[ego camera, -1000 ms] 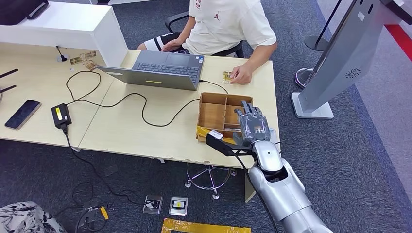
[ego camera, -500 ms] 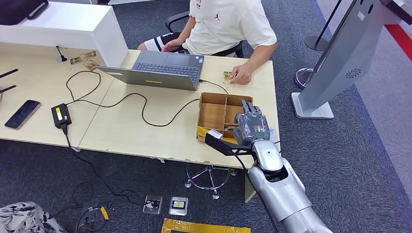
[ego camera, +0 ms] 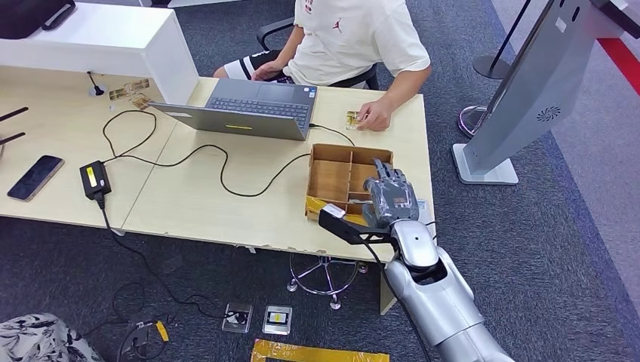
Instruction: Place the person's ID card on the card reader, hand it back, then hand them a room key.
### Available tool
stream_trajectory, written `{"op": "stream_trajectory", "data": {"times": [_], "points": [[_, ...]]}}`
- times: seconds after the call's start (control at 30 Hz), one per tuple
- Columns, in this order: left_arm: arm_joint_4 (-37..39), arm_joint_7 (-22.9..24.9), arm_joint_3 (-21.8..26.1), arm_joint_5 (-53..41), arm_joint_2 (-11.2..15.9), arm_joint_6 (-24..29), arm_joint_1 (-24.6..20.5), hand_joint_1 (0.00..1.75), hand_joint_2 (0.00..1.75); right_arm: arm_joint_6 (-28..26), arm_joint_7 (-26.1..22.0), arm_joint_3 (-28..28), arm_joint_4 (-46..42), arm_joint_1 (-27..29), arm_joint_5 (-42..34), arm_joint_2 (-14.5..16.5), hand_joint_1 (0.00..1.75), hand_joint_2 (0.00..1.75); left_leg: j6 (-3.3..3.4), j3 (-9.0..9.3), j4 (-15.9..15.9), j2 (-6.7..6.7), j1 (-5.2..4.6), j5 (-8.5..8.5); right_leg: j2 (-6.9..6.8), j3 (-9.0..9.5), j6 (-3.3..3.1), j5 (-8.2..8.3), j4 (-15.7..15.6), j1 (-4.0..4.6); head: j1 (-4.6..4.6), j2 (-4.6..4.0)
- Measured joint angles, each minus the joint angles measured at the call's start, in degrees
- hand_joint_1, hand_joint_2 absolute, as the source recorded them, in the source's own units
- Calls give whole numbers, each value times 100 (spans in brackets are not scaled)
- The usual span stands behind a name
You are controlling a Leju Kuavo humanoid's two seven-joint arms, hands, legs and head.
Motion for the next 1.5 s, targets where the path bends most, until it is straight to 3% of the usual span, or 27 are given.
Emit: {"op": "stream_trajectory", "data": {"times": [0.53, 0.7, 0.73, 0.83, 0.9, 1.5], "points": [[0, 0, 0, 0, 2, 4, 5, 0, 175, 27, 11, 0, 0, 44, 0, 0, 108, 175, 0, 0, 0, 0, 0, 0, 0, 0, 0, 0, 0, 0, 0, 0], [0, 0, 0, 0, 2, 6, 6, 0, 175, 31, 11, 0, 0, 44, 1, 0, 104, 175, 0, 0, 0, 0, 0, 0, 0, 0, 0, 0, 0, 0, 0, 0], [0, 0, 0, 0, 2, 7, 6, 0, 175, 33, 11, 0, 0, 44, 0, 0, 108, 175, 0, 0, 0, 0, 0, 0, 0, 0, 0, 0, 0, 0, 0, 0], [0, 0, 0, 0, 2, 5, 7, 0, 175, 35, 11, 0, 0, 44, 0, 0, 156, 175, 0, 0, 0, 0, 0, 0, 0, 0, 0, 0, 0, 0, 0, 0], [0, 0, 0, 0, 2, 4, 7, 0, 175, 37, 11, 0, 0, 44, 0, 0, 174, 175, 0, 0, 0, 0, 0, 0, 0, 0, 0, 0, 0, 0, 0, 0], [2, 0, 0, -2, 11, 3, 25, 0, 175, 69, -2, 0, 0, 43, -6, 0, 175, 175, 0, 0, 0, 0, 0, 0, 0, 0, 0, 0, 0, 0, 0, 0]]}}
